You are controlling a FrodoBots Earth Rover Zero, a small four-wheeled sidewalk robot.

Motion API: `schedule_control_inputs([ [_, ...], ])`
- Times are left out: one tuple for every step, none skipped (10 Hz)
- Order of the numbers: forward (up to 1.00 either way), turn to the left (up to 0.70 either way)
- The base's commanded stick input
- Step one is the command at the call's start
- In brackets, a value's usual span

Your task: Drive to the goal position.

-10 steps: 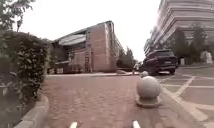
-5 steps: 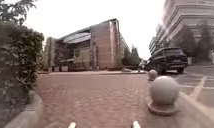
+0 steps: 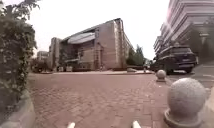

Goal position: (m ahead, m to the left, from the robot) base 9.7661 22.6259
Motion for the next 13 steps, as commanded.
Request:
schedule_control_inputs([
  [0.70, 0.14],
  [0.70, 0.14],
  [0.70, 0.14],
  [0.70, 0.14],
  [0.70, 0.14],
  [0.70, 0.14],
  [0.70, 0.14],
  [0.70, 0.14],
  [0.70, 0.14],
  [0.70, 0.14],
  [0.70, 0.14],
  [0.70, 0.14],
  [0.70, 0.14],
])
